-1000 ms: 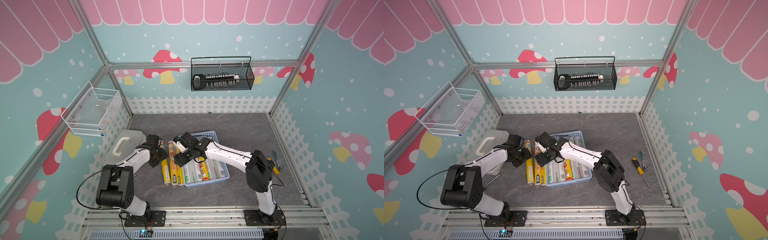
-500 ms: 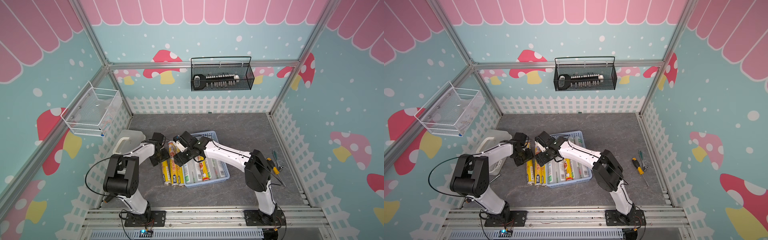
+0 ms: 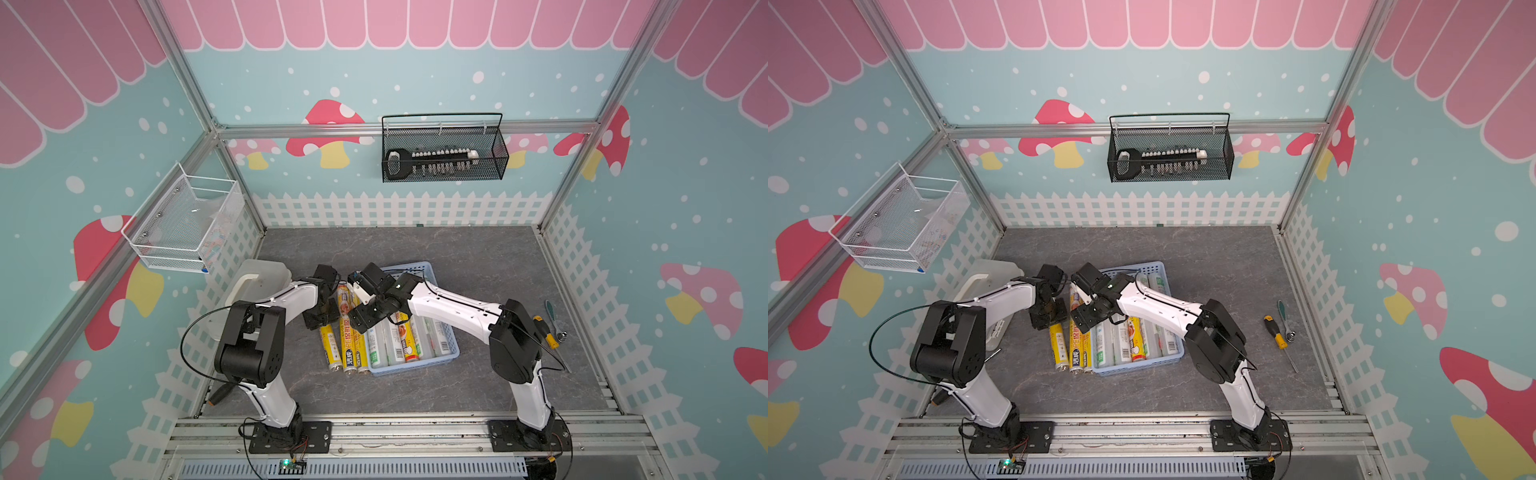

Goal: Put the plastic wrap into the basket
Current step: Pick up the plastic wrap from the center of the board, then place the plastic wrap in the basket.

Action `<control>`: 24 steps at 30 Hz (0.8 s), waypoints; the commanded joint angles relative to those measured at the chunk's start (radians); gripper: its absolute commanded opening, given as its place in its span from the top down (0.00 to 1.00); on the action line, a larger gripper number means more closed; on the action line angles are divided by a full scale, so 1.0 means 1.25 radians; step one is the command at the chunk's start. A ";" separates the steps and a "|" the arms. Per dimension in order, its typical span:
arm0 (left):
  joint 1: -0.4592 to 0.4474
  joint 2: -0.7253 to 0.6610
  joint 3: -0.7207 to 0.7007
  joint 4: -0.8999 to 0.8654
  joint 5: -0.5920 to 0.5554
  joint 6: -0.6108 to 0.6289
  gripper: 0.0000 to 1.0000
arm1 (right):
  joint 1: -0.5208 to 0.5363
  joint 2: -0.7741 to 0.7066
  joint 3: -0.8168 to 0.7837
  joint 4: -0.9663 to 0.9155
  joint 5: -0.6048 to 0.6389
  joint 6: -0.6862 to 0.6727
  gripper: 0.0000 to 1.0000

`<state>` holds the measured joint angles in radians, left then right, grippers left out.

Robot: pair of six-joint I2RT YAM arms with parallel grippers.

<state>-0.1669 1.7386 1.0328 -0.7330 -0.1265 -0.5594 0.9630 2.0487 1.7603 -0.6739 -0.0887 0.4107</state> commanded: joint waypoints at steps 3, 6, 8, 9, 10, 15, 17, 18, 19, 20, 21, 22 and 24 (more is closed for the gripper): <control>-0.001 -0.086 -0.008 -0.031 -0.034 0.008 0.67 | 0.008 -0.024 -0.006 -0.016 0.029 -0.007 0.13; -0.001 -0.163 -0.011 -0.037 -0.035 0.003 0.69 | 0.007 -0.054 -0.024 -0.009 0.038 -0.008 0.13; -0.003 -0.222 -0.010 -0.038 -0.014 0.000 0.69 | 0.007 -0.084 -0.046 0.005 0.053 -0.007 0.12; -0.003 -0.251 -0.009 -0.037 -0.001 -0.007 0.70 | 0.007 -0.103 -0.063 0.017 0.064 -0.005 0.12; -0.003 -0.278 -0.005 -0.036 0.010 -0.015 0.70 | 0.005 -0.111 -0.079 0.030 0.072 -0.002 0.11; -0.030 -0.372 0.031 -0.017 0.057 -0.051 0.73 | -0.015 -0.245 -0.195 0.117 0.114 0.032 0.10; -0.055 -0.384 0.048 -0.002 0.072 -0.071 0.73 | -0.030 -0.289 -0.238 0.140 0.129 0.047 0.09; -0.073 -0.385 0.057 0.010 0.080 -0.084 0.74 | -0.040 -0.311 -0.259 0.147 0.136 0.058 0.09; -0.087 -0.382 0.064 0.021 0.087 -0.092 0.74 | -0.049 -0.330 -0.278 0.152 0.139 0.068 0.09; -0.110 -0.374 0.076 0.033 0.098 -0.102 0.74 | -0.062 -0.352 -0.299 0.157 0.139 0.077 0.09; -0.131 -0.361 0.088 0.049 0.111 -0.112 0.74 | -0.073 -0.372 -0.320 0.162 0.137 0.086 0.08; -0.148 -0.347 0.098 0.060 0.121 -0.120 0.75 | -0.086 -0.390 -0.338 0.164 0.139 0.096 0.09; -0.189 -0.304 0.128 0.079 0.143 -0.137 0.75 | -0.116 -0.429 -0.385 0.174 0.139 0.119 0.08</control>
<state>-0.3553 1.3083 1.1408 -0.7044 -0.0113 -0.6781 0.8547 1.5593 1.3396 -0.4835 0.0612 0.5007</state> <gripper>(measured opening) 0.417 0.917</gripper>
